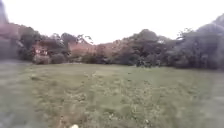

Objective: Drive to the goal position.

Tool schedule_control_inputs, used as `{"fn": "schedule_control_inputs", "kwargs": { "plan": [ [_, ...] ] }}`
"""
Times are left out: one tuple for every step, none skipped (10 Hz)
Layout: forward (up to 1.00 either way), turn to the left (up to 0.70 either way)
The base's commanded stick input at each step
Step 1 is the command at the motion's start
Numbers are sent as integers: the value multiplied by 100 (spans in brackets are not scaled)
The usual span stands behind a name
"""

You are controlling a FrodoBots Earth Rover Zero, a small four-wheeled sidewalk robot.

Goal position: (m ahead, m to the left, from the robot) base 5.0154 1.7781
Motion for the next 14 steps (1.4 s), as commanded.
{"fn": "schedule_control_inputs", "kwargs": {
  "plan": [
    [100, 2],
    [100, 3],
    [100, 3],
    [100, 3],
    [100, 2],
    [100, 3],
    [100, 3],
    [100, 3],
    [100, 3],
    [100, 3],
    [100, 3],
    [100, 3],
    [100, 3],
    [100, 3]
  ]
}}
